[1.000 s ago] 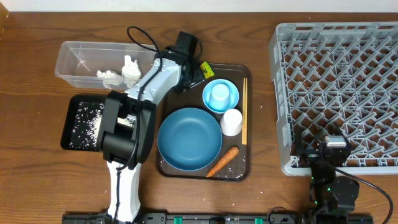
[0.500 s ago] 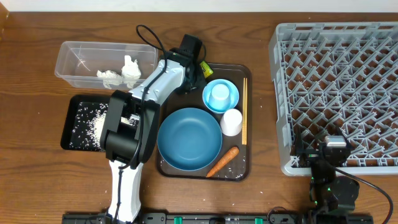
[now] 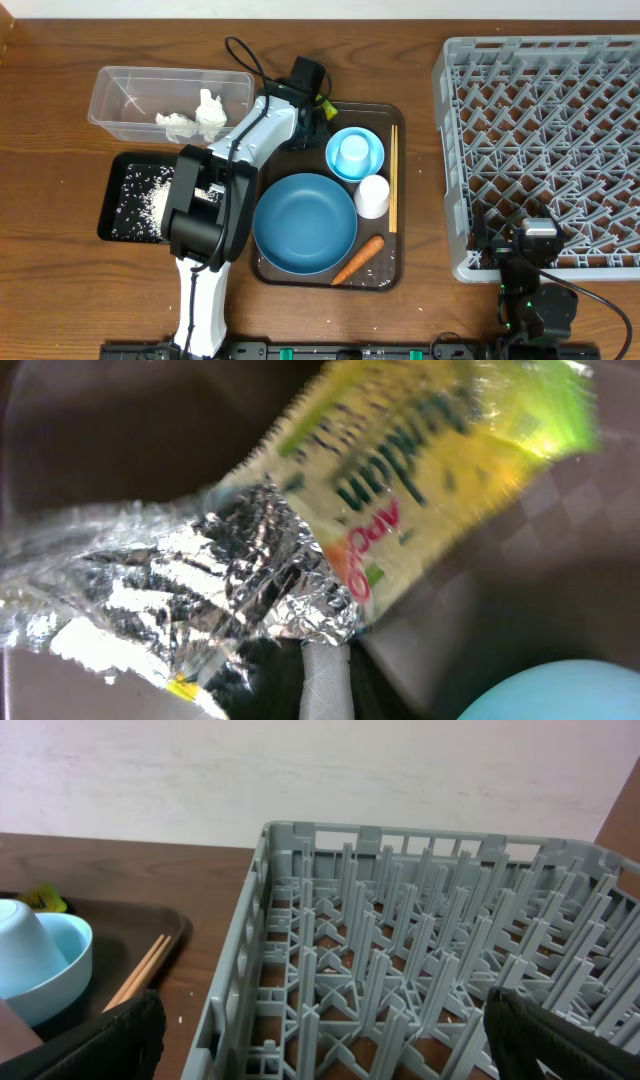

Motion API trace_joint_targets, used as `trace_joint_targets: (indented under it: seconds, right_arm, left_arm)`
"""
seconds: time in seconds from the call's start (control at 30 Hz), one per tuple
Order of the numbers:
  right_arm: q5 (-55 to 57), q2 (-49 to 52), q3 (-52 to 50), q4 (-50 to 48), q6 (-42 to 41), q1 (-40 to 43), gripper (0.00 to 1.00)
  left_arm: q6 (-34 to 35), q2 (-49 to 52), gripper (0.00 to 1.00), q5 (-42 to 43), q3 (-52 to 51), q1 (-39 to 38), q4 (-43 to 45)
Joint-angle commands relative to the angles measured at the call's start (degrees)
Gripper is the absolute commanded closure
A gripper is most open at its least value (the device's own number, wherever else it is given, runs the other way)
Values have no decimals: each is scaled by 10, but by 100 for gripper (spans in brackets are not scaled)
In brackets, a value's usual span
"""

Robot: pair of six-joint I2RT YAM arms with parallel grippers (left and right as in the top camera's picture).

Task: Sort waste into correct bins and load items into the dishwasher rack

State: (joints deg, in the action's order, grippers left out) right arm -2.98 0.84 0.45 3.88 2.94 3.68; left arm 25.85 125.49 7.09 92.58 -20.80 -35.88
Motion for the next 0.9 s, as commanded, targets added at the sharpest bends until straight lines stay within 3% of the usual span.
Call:
trace_joint_targets:
  seconds: [0.0,0.63,0.67,0.73,0.77,0.87]
  right_arm:
    - [-3,-3,-1,2,-7,1,1]
    - [-3,-3,-1,2,-7,1,1]
    - [-3,-3,-1,2,-7,1,1]
    - [-3,-3,-1,2,-7,1,1]
    - [-3,-3,-1,2,-7,1,1]
    - [-3,-3,-1,2,-7,1,1]
  left_arm:
    - [-7,9,94,-9,4,-2,4]
    - [-8,-117,94,0,6,-2,-5]
    - [-8,-118,88,0,6,-2,-5]
    - [-21,-114,57,-1,6,-2,-5]
    - [-42,-110,47,-1,6,-2,-3]
    - [-88,-86,30,-1,6,-2,-1]
